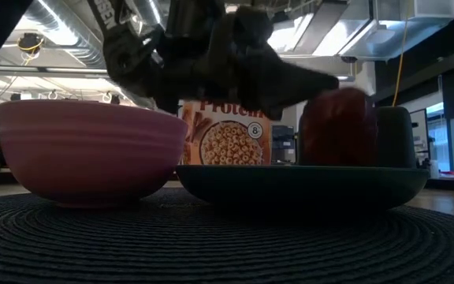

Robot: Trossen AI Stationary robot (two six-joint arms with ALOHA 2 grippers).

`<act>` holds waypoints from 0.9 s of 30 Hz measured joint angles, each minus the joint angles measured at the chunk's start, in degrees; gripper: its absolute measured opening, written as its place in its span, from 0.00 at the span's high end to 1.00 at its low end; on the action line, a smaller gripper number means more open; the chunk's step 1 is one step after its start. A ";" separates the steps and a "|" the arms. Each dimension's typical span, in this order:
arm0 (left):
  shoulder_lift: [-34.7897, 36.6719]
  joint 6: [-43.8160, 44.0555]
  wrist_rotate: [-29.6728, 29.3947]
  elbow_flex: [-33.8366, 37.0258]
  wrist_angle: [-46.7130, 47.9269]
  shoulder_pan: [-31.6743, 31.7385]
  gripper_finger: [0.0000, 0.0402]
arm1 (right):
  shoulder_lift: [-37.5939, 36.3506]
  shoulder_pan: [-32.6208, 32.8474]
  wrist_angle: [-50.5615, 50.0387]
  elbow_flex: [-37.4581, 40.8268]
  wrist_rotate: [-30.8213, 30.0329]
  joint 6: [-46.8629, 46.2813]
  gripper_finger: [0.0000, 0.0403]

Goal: Arrange a breakfast setting
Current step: Put the apple on the green plate

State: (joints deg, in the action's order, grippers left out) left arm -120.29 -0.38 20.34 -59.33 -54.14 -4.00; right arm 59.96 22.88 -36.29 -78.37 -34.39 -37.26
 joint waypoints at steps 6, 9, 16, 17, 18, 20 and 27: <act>-2.45 -0.18 -1.61 0.00 -0.78 0.21 0.98 | -0.13 0.06 -0.10 0.00 1.46 0.07 0.51; -2.66 -0.16 -5.52 0.00 -1.21 0.25 0.95 | -0.11 0.04 -0.45 0.00 2.10 0.05 0.51; -2.67 0.38 -5.90 0.00 -1.12 0.24 0.89 | -0.11 0.04 -1.74 0.00 2.49 0.17 0.51; -2.67 0.89 -5.88 0.00 -1.08 0.23 0.88 | -0.16 0.04 -2.02 0.00 2.49 0.20 0.51; -2.67 1.26 -5.90 0.00 -1.07 0.22 0.87 | -0.22 0.04 -2.42 0.00 2.51 0.20 0.51; -2.67 1.76 -5.92 0.00 -1.04 -0.03 0.84 | -0.26 0.04 -3.14 0.00 2.48 0.17 0.51; -1.55 2.91 -6.86 0.00 -0.51 -0.16 0.70 | -0.26 0.02 -5.21 0.00 2.38 0.10 0.51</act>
State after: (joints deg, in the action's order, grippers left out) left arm -121.84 2.53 13.48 -59.33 -54.65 -4.16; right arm 59.70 22.90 -41.51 -78.37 -32.01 -37.15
